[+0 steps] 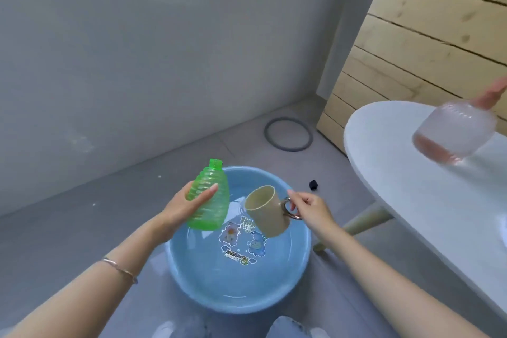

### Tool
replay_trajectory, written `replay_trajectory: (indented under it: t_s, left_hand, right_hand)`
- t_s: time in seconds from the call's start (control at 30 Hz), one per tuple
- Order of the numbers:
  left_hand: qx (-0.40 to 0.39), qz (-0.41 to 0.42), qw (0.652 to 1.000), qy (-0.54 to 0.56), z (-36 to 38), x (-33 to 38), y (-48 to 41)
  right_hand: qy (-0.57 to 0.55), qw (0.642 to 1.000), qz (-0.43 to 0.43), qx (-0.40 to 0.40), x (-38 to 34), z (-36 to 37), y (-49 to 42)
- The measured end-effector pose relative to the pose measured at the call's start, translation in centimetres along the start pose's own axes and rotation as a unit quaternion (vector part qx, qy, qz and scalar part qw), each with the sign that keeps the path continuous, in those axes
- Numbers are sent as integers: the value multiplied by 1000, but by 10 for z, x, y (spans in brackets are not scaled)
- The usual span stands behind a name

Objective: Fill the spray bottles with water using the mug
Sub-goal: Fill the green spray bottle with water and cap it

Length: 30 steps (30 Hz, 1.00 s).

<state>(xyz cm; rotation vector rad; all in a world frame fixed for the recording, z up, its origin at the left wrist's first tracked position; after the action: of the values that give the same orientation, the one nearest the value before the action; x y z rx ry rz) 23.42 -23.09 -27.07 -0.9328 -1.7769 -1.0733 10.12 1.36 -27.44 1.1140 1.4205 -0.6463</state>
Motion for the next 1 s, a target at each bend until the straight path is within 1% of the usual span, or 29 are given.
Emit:
replay_trajectory:
  t_s: [0.07,0.13,0.27,0.47,0.67,0.9,0.93,1.0]
  left_hand:
    - [16,-20,1000,5,-3,-25,-13]
    - [25,-29,999,4,-6,-49,-28]
    - [39,-54,998,3,-1,-88,-58]
    - [35,-68,997,19,17,-127,-85]
    - [35,-71,997,12,22,-149,-90]
    - [40,-81,996,10,21,-163,-80]
    - [41,-81,996,12,20,-164,-79]
    - [45,-82,995,18,17,-164,-77]
  right_hand:
    - [52,998,19,-10,31,16,-18]
    - [99,995,25,0,57,29,-37]
    - [199,980,10,1,92,48,-69]
    - [280,960,-15,-12,130,62,-92]
    - [302,952,-45,-26,141,74,-97]
    - [340,934,-70,-84,145,105,-91]
    - [332,936,-75,-88,146,107,-90]
    - [285,952,-71,-83,148,107,-89]
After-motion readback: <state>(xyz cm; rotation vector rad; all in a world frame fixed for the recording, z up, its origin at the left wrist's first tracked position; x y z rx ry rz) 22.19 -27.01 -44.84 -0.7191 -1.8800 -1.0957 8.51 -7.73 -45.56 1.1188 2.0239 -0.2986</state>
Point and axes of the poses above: each hand's wrist, its own y-axis away from the middle knuckle, its own z-axis out of the palm, x = y × z, the point moved 1 cm from there along -y, towards the middle knuckle, and after that the axes turned 14 degrees about -y, right-handed, at the moved point
